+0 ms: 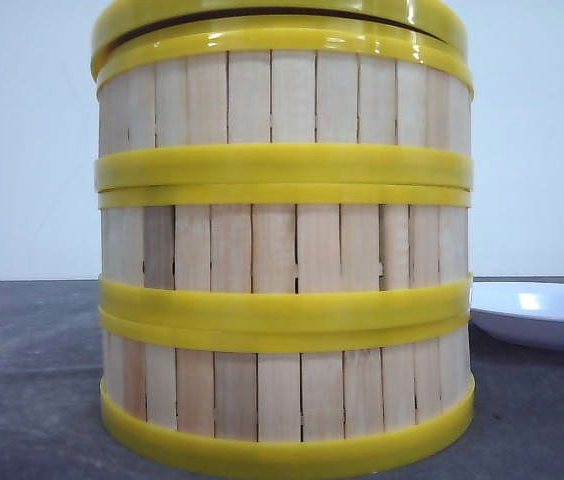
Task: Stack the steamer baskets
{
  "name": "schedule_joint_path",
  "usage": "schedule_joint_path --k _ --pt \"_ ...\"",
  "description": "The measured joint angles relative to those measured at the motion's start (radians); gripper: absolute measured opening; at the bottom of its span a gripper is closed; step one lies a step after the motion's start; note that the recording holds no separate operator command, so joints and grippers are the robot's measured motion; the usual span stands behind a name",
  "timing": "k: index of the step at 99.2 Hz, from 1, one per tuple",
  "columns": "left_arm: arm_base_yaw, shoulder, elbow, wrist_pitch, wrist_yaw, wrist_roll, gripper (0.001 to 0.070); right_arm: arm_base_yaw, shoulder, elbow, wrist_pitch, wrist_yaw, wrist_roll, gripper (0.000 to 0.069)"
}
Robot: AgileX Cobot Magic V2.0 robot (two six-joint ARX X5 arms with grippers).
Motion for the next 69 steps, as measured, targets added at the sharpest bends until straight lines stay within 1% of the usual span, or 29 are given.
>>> schedule_joint_path --k 14,55,61,69 --pt "0.000 0.000 0.000 0.000 0.000 0.000 0.0311 0.001 0.001 0.000 -0.005 0.017 0.000 0.0050" --pt "0.000 0.000 0.000 0.000 0.000 0.000 0.0311 0.001 0.001 0.005 -0.029 0.017 0.000 0.0053" --pt "0.000 0.000 0.000 0.000 0.000 0.000 0.0311 0.001 0.001 0.005 -0.030 0.017 0.000 0.0100" --pt "0.000 0.000 0.000 0.000 0.000 0.000 0.0311 0.001 0.001 0.005 -0.044 0.015 0.000 0.0230"
